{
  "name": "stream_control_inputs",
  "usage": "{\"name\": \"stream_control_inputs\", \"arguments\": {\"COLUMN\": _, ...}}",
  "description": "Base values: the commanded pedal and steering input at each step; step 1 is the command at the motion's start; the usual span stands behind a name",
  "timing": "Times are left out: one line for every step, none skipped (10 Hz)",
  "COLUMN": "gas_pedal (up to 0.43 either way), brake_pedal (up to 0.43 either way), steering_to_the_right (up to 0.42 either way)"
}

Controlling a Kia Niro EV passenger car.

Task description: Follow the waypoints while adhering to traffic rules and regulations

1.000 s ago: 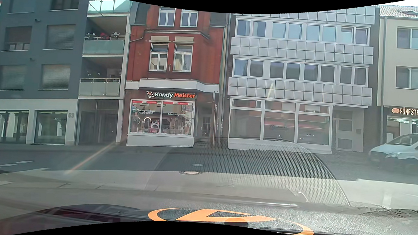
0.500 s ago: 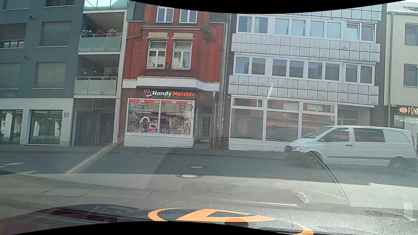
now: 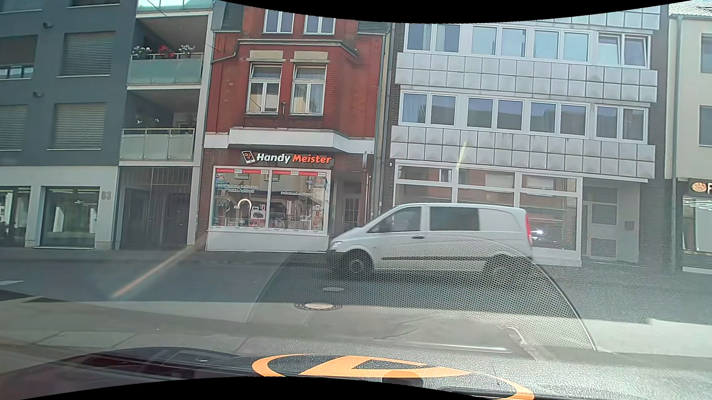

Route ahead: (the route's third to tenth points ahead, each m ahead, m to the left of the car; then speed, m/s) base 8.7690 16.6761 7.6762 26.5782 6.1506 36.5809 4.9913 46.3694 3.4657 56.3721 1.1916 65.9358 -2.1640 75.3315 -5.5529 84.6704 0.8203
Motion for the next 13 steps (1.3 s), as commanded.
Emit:
{"name": "stream_control_inputs", "arguments": {"gas_pedal": 0.0, "brake_pedal": 0.079, "steering_to_the_right": -0.013}}
{"name": "stream_control_inputs", "arguments": {"gas_pedal": 0.0, "brake_pedal": 0.079, "steering_to_the_right": -0.013}}
{"name": "stream_control_inputs", "arguments": {"gas_pedal": 0.0, "brake_pedal": 0.079, "steering_to_the_right": -0.013}}
{"name": "stream_control_inputs", "arguments": {"gas_pedal": 0.0, "brake_pedal": 0.079, "steering_to_the_right": -0.013}}
{"name": "stream_control_inputs", "arguments": {"gas_pedal": 0.0, "brake_pedal": 0.079, "steering_to_the_right": -0.013}}
{"name": "stream_control_inputs", "arguments": {"gas_pedal": 0.0, "brake_pedal": 0.079, "steering_to_the_right": -0.012}}
{"name": "stream_control_inputs", "arguments": {"gas_pedal": 0.0, "brake_pedal": 0.079, "steering_to_the_right": -0.013}}
{"name": "stream_control_inputs", "arguments": {"gas_pedal": 0.0, "brake_pedal": 0.085, "steering_to_the_right": -0.013}}
{"name": "stream_control_inputs", "arguments": {"gas_pedal": 0.0, "brake_pedal": 0.085, "steering_to_the_right": -0.013}}
{"name": "stream_control_inputs", "arguments": {"gas_pedal": 0.0, "brake_pedal": 0.085, "steering_to_the_right": -0.012}}
{"name": "stream_control_inputs", "arguments": {"gas_pedal": 0.0, "brake_pedal": 0.085, "steering_to_the_right": -0.012}}
{"name": "stream_control_inputs", "arguments": {"gas_pedal": 0.0, "brake_pedal": 0.085, "steering_to_the_right": -0.013}}
{"name": "stream_control_inputs", "arguments": {"gas_pedal": 0.0, "brake_pedal": 0.085, "steering_to_the_right": -0.012}}
